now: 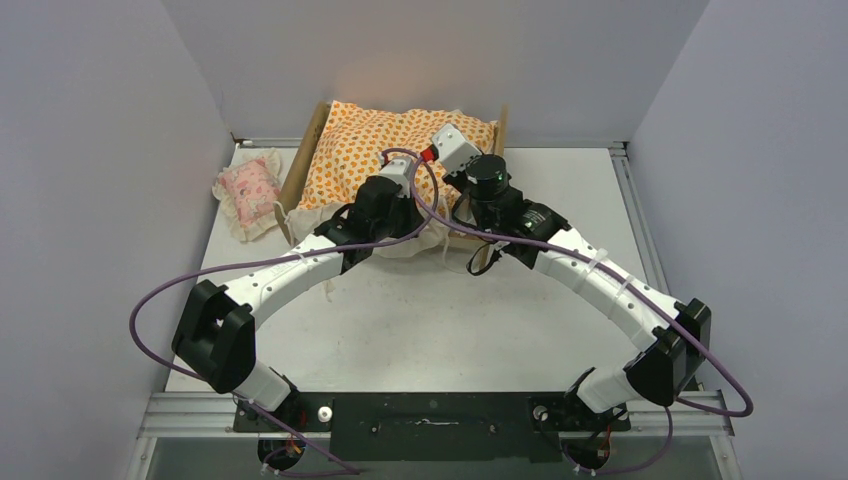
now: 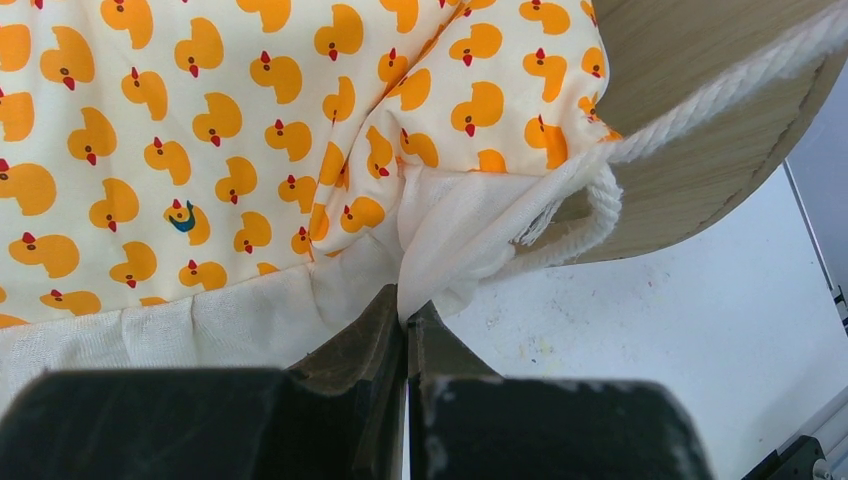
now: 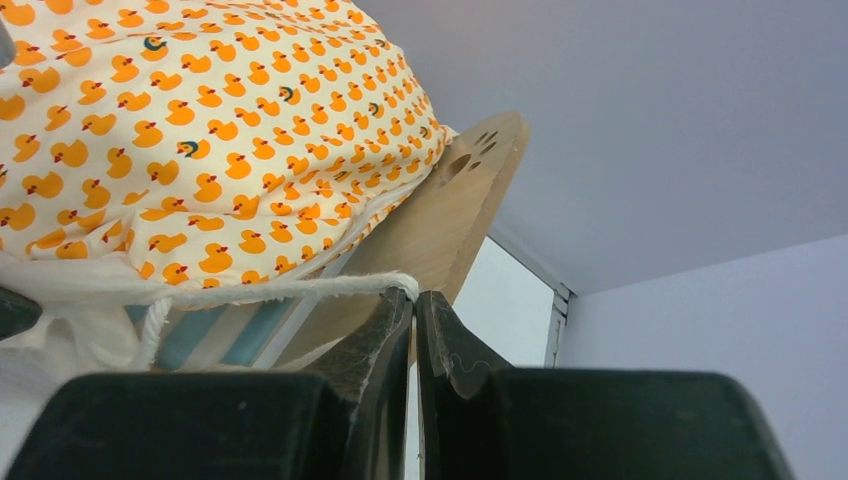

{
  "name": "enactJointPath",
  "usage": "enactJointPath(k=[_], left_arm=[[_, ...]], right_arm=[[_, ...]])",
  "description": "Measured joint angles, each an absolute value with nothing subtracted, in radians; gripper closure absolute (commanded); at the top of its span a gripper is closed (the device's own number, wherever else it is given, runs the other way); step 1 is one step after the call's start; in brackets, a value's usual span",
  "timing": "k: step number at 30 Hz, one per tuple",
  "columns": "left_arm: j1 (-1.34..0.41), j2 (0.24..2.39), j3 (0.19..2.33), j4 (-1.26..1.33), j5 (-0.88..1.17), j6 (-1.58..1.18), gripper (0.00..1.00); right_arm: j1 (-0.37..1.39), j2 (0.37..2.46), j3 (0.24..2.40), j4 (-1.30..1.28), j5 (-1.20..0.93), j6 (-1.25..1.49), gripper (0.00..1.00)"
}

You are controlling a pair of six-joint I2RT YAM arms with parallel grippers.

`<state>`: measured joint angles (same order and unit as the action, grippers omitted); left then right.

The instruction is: Set up the pet bed

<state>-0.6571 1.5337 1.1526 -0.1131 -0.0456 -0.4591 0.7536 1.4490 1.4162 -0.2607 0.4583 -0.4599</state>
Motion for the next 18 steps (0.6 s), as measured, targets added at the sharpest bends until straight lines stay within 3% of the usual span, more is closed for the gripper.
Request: enactJointPath(k=[18], left_arm=[[-0.657, 1.536, 1.164, -0.085, -0.020, -0.462, 1.00]], right_arm=[[0.771, 1.401, 1.390, -0.204, 0.450, -0.639, 0.94]])
